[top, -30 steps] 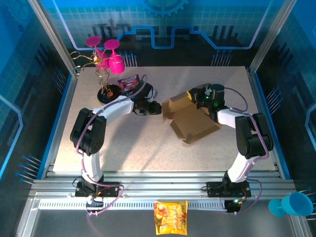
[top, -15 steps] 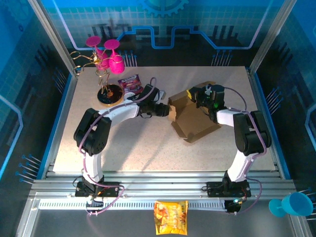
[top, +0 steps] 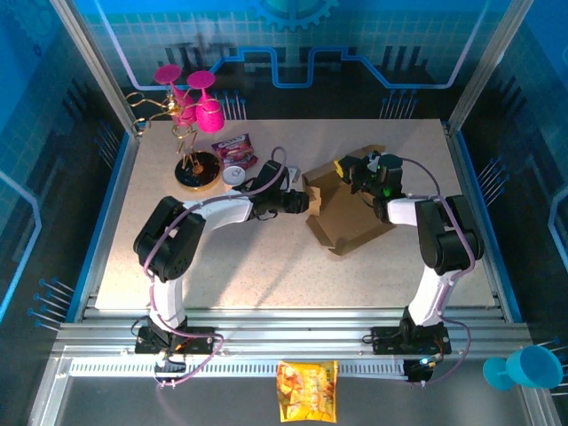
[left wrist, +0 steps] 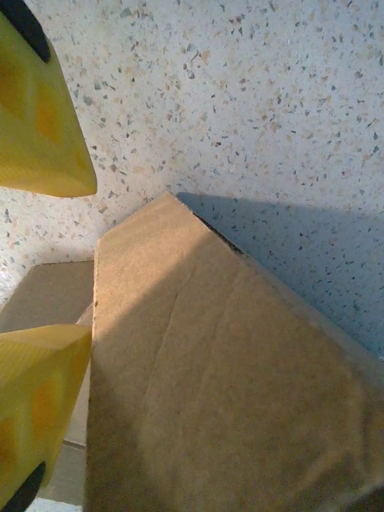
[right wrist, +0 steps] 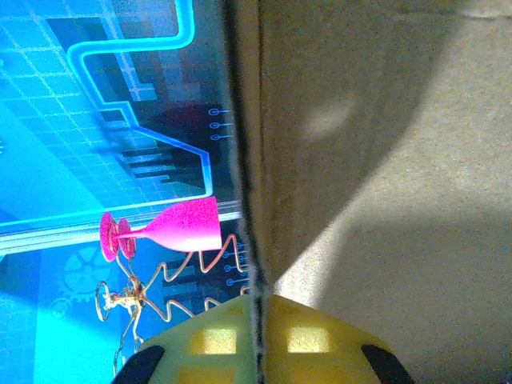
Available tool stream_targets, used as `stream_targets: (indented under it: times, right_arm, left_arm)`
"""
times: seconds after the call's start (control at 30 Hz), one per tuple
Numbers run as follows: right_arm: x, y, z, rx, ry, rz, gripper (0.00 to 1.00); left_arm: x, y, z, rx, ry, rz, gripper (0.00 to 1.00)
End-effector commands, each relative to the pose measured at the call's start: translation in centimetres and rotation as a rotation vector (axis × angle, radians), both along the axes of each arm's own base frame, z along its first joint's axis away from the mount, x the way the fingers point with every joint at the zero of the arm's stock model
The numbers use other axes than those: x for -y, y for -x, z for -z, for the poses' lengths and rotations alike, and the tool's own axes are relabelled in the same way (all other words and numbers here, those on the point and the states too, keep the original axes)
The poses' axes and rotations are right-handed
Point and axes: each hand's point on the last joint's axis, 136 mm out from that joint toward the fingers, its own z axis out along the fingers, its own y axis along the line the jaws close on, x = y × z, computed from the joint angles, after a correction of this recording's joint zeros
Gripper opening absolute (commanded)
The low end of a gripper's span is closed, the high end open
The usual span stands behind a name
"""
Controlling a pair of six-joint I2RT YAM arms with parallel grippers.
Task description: Fold the paper box
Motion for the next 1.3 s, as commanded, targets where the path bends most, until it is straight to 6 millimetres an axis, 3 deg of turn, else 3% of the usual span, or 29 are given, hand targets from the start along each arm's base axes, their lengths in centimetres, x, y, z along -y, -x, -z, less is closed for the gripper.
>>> stream_targets:
  times: [0.0,0.07,0.1,0.3,0.6,0.8,1.27]
  right_arm:
    - [0.1,-0.1,-0.1,0.036,-0.022,-0.004,0.0]
    - [0.2,-0.3,-0.5,0.053,-0.029,0.002,0.0]
    - [0.2,0.3,0.6,0.033,-0.032,0.004,0.0]
    - [0.6,0.3,1.0,0.038,-0.083,0.041,0.0]
    - [0.9,0.2,1.6,0.008,-0.103,0.074,0.0]
    - [0.9,-0.1,1.4,0.009,-0.125,0.096,0.0]
    - [1.0,-0.6,0.9,-0.007,-0.173,0.118,0.0]
  left_arm:
    - [0.0,-1.3,-2.8,0.105,0.053,-0.064,0.47]
    - [-0.2,-1.6,-2.7,0.113,0.053,-0.09,0.47]
    - [-0.2,-1.8,-2.7,0.119,0.056,-0.101,0.47]
    - [0.2,-2.6,-2.7,0.149,0.062,-0.146,0.52]
    - [0.8,-3.4,-2.5,0.181,0.041,-0.187,0.52]
    - [1.1,-3.6,-2.0,0.215,0.009,-0.229,0.58]
    - [1.7,-4.4,-2.0,0.39,0.001,-0.284,0.56]
